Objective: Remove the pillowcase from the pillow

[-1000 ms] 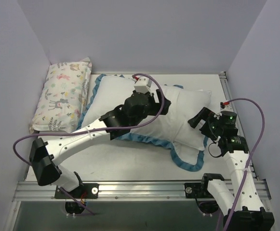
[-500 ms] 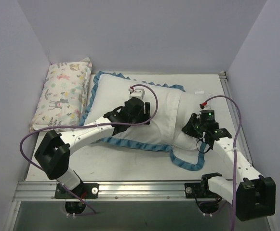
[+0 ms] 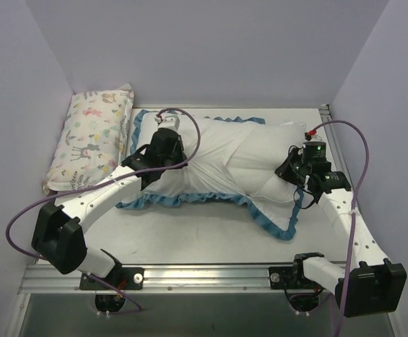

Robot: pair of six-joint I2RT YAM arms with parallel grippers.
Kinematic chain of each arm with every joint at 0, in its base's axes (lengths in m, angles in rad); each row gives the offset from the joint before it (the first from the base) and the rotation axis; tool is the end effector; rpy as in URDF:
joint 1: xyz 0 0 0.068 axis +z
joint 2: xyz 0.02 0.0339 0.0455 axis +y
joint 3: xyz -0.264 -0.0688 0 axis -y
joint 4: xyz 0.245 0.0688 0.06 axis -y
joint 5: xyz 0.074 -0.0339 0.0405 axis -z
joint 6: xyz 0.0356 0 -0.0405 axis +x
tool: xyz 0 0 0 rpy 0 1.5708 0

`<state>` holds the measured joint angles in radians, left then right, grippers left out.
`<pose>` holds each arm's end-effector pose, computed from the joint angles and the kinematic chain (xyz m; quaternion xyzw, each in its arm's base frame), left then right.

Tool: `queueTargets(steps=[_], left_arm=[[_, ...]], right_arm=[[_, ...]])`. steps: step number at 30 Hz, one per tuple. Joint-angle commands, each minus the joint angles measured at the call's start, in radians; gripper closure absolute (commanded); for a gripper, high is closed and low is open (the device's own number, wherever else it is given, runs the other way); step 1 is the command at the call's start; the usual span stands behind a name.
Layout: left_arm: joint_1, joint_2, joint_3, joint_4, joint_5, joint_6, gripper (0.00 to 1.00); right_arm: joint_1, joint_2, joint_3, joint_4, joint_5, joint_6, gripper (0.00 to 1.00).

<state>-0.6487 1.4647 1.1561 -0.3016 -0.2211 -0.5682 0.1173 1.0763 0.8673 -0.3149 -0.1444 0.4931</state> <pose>0.2699 -0.1948 0.2965 -0.0155 0.8828 -0.1822 0.4327 0.2391 0.0333 0.2991 0.1259 0.8554 0.2094 0.4568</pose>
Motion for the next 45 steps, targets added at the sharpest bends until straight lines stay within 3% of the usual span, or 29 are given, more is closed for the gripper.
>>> queueTargets(steps=[1,8,14,15,16,17,19,21,29,35,40,42,43,44,45], left_arm=[[0.136,-0.072,0.000,-0.165,-0.135,0.057,1.00],[0.309,-0.127,0.011,-0.200,-0.179,0.083,1.00],[0.357,-0.130,-0.053,-0.143,-0.014,0.059,1.00],[0.351,-0.130,-0.074,-0.133,0.035,0.047,0.94],[0.307,-0.151,-0.091,-0.090,0.092,0.047,0.79],[0.272,-0.171,-0.105,-0.076,0.088,0.047,0.44],[0.210,-0.234,-0.133,-0.064,0.068,0.042,0.27],[0.149,-0.276,-0.150,-0.080,0.043,0.022,0.19],[0.086,-0.506,-0.401,-0.221,-0.182,-0.149,0.16],[0.110,-0.537,-0.495,-0.173,-0.144,-0.164,0.11],[0.263,-0.478,-0.564,-0.002,0.064,-0.130,0.12],[0.297,-0.478,-0.584,0.069,0.112,-0.108,0.25],[0.313,-0.478,-0.582,0.081,0.127,-0.107,0.35],[0.336,-0.475,-0.578,0.087,0.158,-0.101,0.60],[0.345,-0.463,-0.569,0.081,0.164,-0.096,0.76]], right_arm=[[-0.116,-0.018,0.104,-0.049,0.111,-0.004,1.00],[-0.194,-0.013,0.203,-0.096,0.105,-0.001,1.00],[-0.220,-0.018,0.223,-0.099,0.034,0.010,1.00],[-0.214,-0.019,0.226,-0.098,0.016,0.015,1.00],[-0.200,-0.019,0.234,-0.098,0.017,0.015,1.00],[-0.165,-0.021,0.249,-0.101,0.035,0.013,1.00],[-0.137,-0.019,0.265,-0.113,0.065,0.004,1.00],[-0.124,-0.013,0.277,-0.124,0.071,-0.004,1.00],[-0.123,-0.009,0.311,-0.141,0.088,-0.024,1.00],[-0.123,0.014,0.348,-0.150,0.080,-0.024,1.00],[-0.123,0.019,0.361,-0.159,0.094,-0.033,1.00],[-0.123,0.020,0.363,-0.159,0.092,-0.033,1.00],[-0.123,0.020,0.360,-0.158,0.092,-0.033,1.00],[-0.123,0.025,0.361,-0.159,0.091,-0.031,1.00],[-0.123,0.025,0.363,-0.159,0.091,-0.031,1.00]])
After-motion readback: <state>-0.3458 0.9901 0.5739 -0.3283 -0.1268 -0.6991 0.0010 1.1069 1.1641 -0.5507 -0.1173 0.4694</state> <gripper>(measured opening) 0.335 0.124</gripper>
